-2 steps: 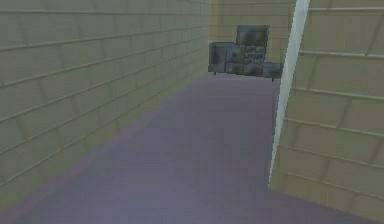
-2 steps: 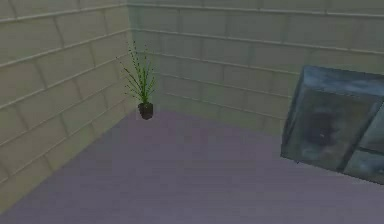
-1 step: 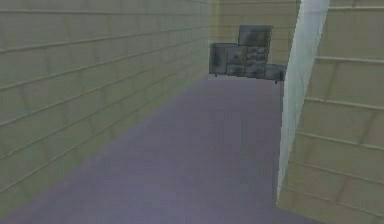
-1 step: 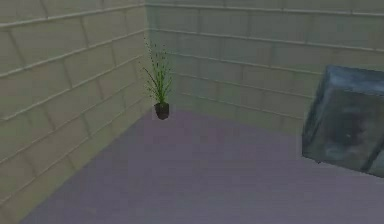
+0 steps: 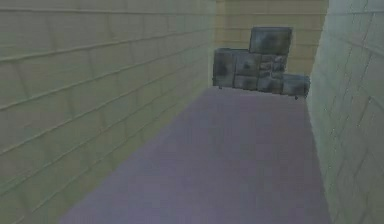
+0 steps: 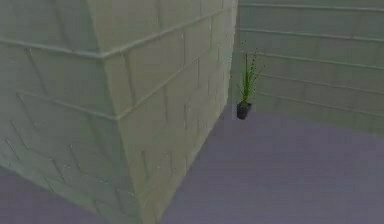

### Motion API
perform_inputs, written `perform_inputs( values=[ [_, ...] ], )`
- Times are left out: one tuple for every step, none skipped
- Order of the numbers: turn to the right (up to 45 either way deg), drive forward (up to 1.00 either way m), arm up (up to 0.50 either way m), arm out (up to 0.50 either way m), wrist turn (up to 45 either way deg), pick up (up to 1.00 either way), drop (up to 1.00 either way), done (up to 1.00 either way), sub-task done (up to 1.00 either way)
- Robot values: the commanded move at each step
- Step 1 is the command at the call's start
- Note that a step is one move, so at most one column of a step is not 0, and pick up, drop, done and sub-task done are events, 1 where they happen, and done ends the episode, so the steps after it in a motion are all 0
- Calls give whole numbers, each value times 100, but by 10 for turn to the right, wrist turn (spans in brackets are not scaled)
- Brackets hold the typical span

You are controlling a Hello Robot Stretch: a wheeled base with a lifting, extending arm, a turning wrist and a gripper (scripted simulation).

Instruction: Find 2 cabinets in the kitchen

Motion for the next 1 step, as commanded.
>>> perform_inputs(
  values=[
    [150, 0, 0, 0, 0, 0, 0, 0, 0]
  ],
)
